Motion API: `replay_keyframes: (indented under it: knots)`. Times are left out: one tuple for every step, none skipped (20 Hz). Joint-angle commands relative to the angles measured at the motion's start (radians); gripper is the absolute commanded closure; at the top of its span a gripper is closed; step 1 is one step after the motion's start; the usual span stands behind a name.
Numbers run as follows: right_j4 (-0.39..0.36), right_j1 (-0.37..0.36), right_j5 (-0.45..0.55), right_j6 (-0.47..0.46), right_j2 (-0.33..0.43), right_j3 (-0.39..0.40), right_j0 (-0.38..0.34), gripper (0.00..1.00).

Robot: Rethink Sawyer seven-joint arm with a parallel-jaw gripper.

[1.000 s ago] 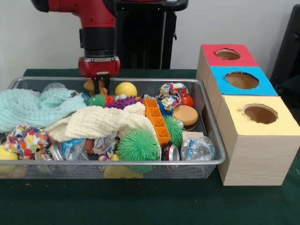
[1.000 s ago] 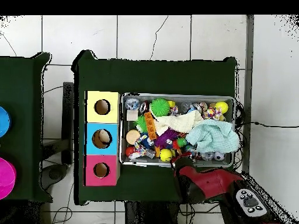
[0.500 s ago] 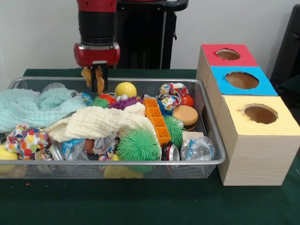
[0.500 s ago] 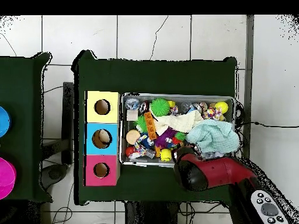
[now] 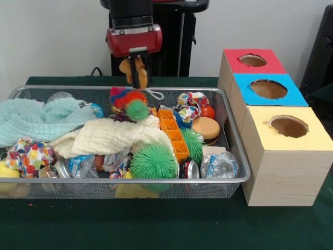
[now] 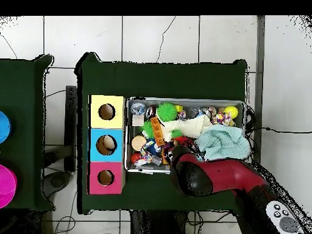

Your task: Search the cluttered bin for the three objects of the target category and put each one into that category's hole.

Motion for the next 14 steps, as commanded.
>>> replay_keyframes:
  knots:
    - [0.123, -0.087, 0.012, 0.102, 0.189, 0.114, 0.025, 1.0]
    - [0.135, -0.092, 0.014, 0.107, 0.191, 0.118, 0.029, 1.0]
    - [0.151, -0.104, 0.006, 0.122, 0.197, 0.134, 0.035, 1.0]
    - [0.161, -0.108, 0.005, 0.127, 0.198, 0.139, 0.038, 1.0]
    - [0.173, -0.115, -0.005, 0.144, 0.192, 0.153, 0.048, 1.0]
    - [0.182, -0.117, -0.008, 0.15, 0.187, 0.158, 0.055, 1.0]
    - [0.195, -0.128, -0.018, 0.172, 0.173, 0.167, 0.076, 1.0]
    - [0.202, -0.134, -0.024, 0.179, 0.165, 0.171, 0.086, 1.0]
    - [0.209, -0.142, -0.037, 0.193, 0.149, 0.178, 0.105, 1.0]
    - [0.215, -0.151, -0.05, 0.208, 0.133, 0.185, 0.124, 1.0]
    - [0.218, -0.151, -0.069, 0.221, 0.113, 0.188, 0.145, 1.0]
    - [0.226, -0.154, -0.074, 0.224, 0.104, 0.188, 0.158, 1.0]
    - [0.233, -0.156, -0.079, 0.227, 0.096, 0.188, 0.172, 1.0]
    - [0.243, -0.163, -0.081, 0.231, 0.089, 0.19, 0.187, 1.0]
